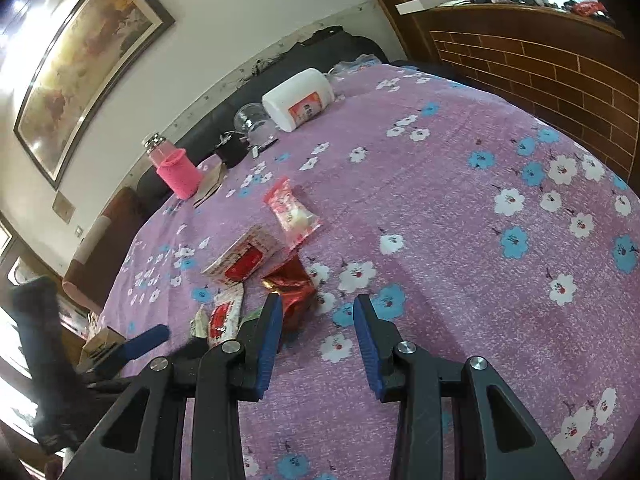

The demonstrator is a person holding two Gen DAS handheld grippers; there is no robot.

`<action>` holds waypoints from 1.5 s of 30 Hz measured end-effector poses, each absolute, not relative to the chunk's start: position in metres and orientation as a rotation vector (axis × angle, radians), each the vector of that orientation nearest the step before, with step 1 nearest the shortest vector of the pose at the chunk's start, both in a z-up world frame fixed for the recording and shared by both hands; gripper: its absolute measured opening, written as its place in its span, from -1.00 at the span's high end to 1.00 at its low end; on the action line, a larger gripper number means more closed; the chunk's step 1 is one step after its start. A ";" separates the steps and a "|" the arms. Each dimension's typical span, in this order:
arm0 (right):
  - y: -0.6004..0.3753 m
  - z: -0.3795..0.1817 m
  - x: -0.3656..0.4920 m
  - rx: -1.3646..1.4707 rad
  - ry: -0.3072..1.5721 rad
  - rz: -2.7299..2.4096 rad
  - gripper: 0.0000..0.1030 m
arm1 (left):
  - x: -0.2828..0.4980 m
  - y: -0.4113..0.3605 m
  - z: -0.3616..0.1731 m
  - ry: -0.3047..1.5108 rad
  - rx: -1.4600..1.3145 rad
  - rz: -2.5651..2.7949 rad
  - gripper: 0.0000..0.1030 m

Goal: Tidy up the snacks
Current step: 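Grasp the white-and-green snack packet with the left tool, then drop the green packet in the tray with left tool while right carries a white-red packet there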

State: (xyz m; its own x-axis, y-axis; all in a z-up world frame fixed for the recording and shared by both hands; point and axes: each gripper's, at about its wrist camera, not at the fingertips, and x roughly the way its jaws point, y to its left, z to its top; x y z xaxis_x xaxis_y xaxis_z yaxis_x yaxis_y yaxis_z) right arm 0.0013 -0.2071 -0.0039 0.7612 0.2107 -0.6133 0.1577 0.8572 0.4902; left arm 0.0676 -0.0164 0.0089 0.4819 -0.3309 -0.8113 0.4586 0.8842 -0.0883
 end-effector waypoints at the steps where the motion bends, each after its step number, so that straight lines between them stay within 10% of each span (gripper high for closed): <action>1: -0.204 -0.001 0.001 0.536 0.707 0.036 0.24 | 0.069 -0.016 0.007 0.972 0.135 -0.506 0.27; 3: -0.198 0.004 -0.001 0.488 0.687 0.022 0.24 | 0.069 -0.014 0.009 0.980 0.106 -0.525 0.66; 17: -0.185 0.054 -0.049 0.117 0.398 -0.435 0.24 | 0.000 0.018 0.061 0.868 0.018 -0.525 0.66; 45: -0.161 0.062 -0.033 0.373 0.785 0.260 0.16 | -0.082 0.097 0.089 0.742 -0.119 -0.520 0.66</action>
